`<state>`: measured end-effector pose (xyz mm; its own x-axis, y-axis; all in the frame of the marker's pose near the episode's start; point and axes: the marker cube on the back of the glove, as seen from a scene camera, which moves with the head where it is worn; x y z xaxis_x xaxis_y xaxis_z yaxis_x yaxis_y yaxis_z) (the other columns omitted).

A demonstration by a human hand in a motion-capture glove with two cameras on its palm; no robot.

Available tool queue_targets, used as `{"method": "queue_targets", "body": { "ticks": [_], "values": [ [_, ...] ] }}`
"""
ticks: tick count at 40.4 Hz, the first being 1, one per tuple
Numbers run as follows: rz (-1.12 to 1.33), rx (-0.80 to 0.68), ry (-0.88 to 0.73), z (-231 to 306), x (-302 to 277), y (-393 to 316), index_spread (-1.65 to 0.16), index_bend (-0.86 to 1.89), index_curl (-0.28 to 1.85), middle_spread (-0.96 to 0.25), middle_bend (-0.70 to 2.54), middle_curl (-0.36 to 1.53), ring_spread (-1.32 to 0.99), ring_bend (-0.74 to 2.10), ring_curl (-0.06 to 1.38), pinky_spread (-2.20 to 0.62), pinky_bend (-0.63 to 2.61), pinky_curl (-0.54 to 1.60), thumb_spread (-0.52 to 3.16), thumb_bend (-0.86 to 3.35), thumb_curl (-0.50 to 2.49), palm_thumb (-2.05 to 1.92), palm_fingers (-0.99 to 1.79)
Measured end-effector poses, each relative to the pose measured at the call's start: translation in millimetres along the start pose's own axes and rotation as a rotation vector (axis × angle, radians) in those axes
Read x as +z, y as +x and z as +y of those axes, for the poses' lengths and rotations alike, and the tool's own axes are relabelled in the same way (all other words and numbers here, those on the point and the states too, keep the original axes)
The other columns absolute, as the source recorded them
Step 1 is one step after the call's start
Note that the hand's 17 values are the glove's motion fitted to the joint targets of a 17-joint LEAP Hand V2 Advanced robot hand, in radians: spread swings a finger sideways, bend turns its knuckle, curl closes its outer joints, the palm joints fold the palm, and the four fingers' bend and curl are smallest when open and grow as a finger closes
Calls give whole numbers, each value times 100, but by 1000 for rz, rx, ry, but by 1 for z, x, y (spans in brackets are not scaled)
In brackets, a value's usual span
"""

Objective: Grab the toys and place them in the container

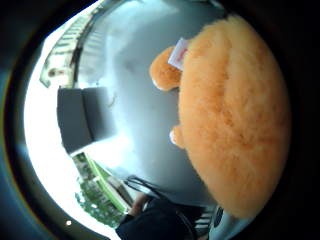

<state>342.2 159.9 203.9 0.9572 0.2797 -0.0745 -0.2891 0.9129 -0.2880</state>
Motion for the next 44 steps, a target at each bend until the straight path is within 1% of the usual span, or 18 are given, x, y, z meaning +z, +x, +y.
{"method": "queue_targets", "body": {
  "ticks": [2, 3, 6, 7, 9, 11, 15, 16, 18, 19, 25, 29, 34, 42, 44],
  "values": [
    [-5, 8, 20, -5, -6, 2, -28, 37, 52, -14, 53, 51, -34, 84, 40, -42, 70, 38, 148, 72, 52, 101, 132],
    [-17, 11, 26, -8, -9, 3, -28, 36, 53, -15, 56, 52, -34, 86, 41, -44, 70, 38, 150, 74, 53, 103, 131],
    [-75, 18, 24, -20, -20, 4, -29, 30, 55, -17, 64, 54, -37, 90, 42, -46, 72, 38, 146, 75, 58, 106, 127],
    [-87, 19, 20, -24, -24, 4, -29, 23, 54, -18, 64, 55, -37, 93, 43, -46, 73, 39, 137, 68, 58, 100, 121],
    [-90, 22, 13, -31, -33, 0, -30, 13, 53, -19, 71, 57, -36, 93, 42, -45, 74, 39, 132, 63, 58, 96, 116],
    [-82, 22, 4, -34, -42, -5, -30, 4, 50, -19, 75, 58, -33, 102, 44, -44, 72, 38, 130, 59, 59, 91, 116],
    [-85, 12, -18, -37, -66, -21, -32, 4, 46, -22, 76, 58, -35, 111, 47, -45, 75, 39, 120, 50, 61, 82, 111],
    [-86, 9, -17, -39, -74, -26, -32, 4, 45, -25, 71, 57, -37, 113, 48, -46, 79, 40, 117, 47, 61, 78, 104],
    [-85, 1, -5, -42, -94, -39, -33, 5, 44, -26, 71, 58, -37, 116, 48, -46, 81, 40, 112, 45, 62, 76, 103],
    [-84, -3, 7, -42, -106, -47, -33, 2, 42, -28, 68, 57, -38, 118, 49, -46, 85, 41, 111, 43, 63, 75, 97],
    [-74, -27, 122, -43, -172, -103, -35, 5, 37, -34, 66, 59, -40, 125, 52, -45, 94, 43, 103, 38, 67, 72, 92],
    [-82, -85, 159, -48, -212, -136, -35, 6, 34, -37, 66, 60, -40, 127, 52, -45, 98, 44, 100, 37, 70, 71, 90],
    [-109, -143, 219, -32, -254, -199, -36, 8, 31, -40, 66, 62, -40, 128, 52, -45, 100, 44, 96, 36, 74, 71, 88],
    [-91, -300, 278, 8, -300, -319, -37, 10, 26, -44, 65, 65, -41, 129, 52, -44, 102, 43, 91, 34, 79, 71, 87],
    [-90, -403, 281, 23, -304, -350, -37, 10, 25, -44, 64, 65, -41, 130, 52, -45, 102, 42, 91, 34, 80, 72, 87]
  ]
}}
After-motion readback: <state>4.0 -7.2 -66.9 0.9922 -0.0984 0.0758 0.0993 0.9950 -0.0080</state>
